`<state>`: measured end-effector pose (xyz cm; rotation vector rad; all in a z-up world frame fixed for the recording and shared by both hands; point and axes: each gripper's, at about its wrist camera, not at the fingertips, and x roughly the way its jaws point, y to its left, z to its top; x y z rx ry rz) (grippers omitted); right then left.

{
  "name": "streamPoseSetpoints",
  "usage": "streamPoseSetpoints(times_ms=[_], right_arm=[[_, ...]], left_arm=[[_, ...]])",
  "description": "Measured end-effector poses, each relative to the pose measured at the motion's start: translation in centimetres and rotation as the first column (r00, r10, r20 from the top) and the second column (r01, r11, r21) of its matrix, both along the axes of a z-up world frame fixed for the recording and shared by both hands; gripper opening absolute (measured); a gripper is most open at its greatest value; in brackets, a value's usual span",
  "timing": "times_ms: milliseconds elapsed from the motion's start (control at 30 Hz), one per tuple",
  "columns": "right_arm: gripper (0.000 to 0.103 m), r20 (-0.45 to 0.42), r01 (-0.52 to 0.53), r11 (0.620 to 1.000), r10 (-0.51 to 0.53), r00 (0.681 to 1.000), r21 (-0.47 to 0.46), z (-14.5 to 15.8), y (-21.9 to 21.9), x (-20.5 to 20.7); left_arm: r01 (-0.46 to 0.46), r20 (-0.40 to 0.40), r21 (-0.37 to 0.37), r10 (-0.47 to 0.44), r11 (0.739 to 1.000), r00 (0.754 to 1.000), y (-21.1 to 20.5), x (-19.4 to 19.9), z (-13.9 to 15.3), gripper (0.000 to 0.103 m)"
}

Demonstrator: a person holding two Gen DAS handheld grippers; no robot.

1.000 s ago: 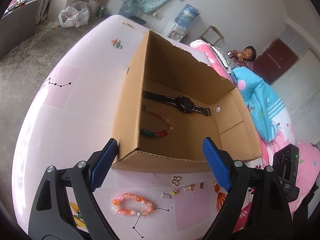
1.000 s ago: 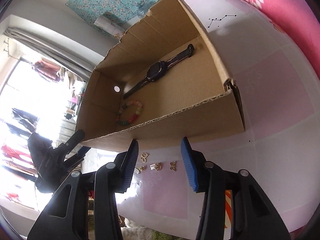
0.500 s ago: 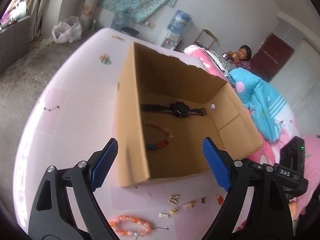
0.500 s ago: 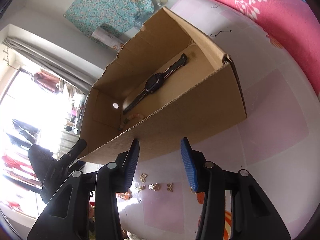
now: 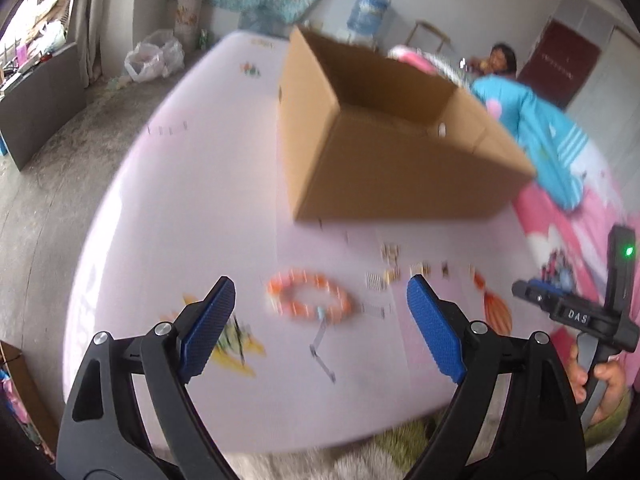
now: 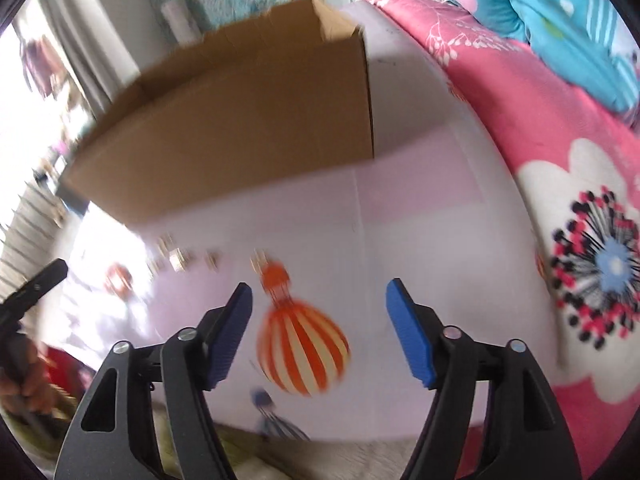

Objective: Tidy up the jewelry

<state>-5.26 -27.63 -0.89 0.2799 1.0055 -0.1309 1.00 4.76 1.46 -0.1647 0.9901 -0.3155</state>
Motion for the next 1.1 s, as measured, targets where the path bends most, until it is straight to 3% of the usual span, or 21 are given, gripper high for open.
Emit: streamPoseSetpoints(times_ms=[67, 233, 500, 700, 1100], right_arm=[[0.071, -0.025, -0.015, 0.999, 0.015, 1.000, -0.028, -0.7, 0.9, -0.5], [0.073, -0.067, -0.028, 0.994, 0.020, 0.998, -0.107, -2.2, 2.6, -0.3], [0.087, -0.032, 0.009, 0.988, -0.014, 0.999, -0.155, -2.5, 3.7, 0.0], [0.096, -0.022, 0.031, 0.985, -0.035, 0.999, -0.169, -2.8, 3.5, 0.2], [0.096, -0.014, 0.041, 0.986, -0.044, 0.999, -0.164, -3.1, 3.2, 0.5]], left_arm=[[0.023, -0.036, 0.047, -0.021, 0.999, 0.999, -0.9, -1.0, -1.4, 0.084], [0.052, -0.041, 0.173, -0.045, 0.984, 0.998, -2.9, -1.8, -3.1, 0.084], [0.070, -0.067, 0.293, -0.052, 0.954, 0.996, -3.4, -0.7, -4.3, 0.088], [0.052, -0.074, 0.305, -0.031, 0.951, 0.997, -3.3, -0.2, -4.6, 0.095], [0.059, -0.078, 0.315, -0.036, 0.947, 0.996, -3.4, -0.1, -4.7, 0.096]])
